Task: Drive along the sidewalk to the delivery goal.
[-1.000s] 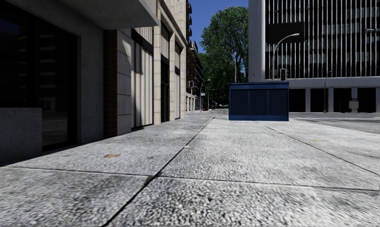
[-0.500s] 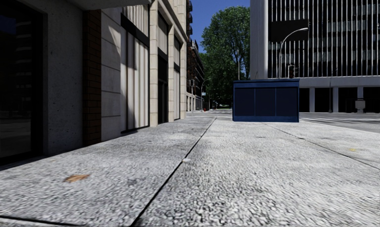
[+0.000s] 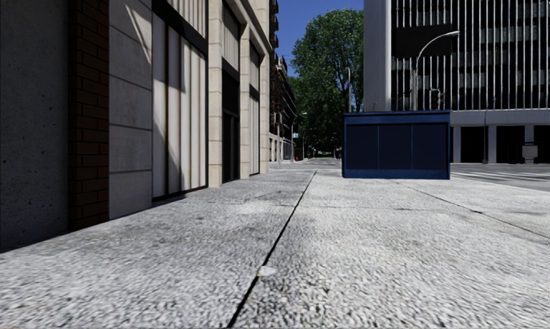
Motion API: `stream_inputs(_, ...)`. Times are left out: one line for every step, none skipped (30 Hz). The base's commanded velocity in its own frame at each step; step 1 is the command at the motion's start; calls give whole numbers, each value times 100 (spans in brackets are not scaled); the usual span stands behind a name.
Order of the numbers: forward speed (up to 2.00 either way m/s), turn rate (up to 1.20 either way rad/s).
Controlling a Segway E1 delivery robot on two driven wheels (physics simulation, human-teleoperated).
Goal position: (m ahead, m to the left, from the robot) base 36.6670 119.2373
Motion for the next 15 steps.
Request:
stream_inputs(200,0)
stream_inputs(200,0)
stream_inputs(200,0)
stream_inputs(200,0)
stream_inputs(200,0)
stream_inputs(200,0)
stream_inputs(200,0)
stream_inputs(200,0)
stream_inputs(200,0)
stream_inputs(200,0)
stream_inputs(200,0)
stream_inputs(200,0)
stream_inputs(200,0)
stream_inputs(200,0)
stream_inputs(200,0)
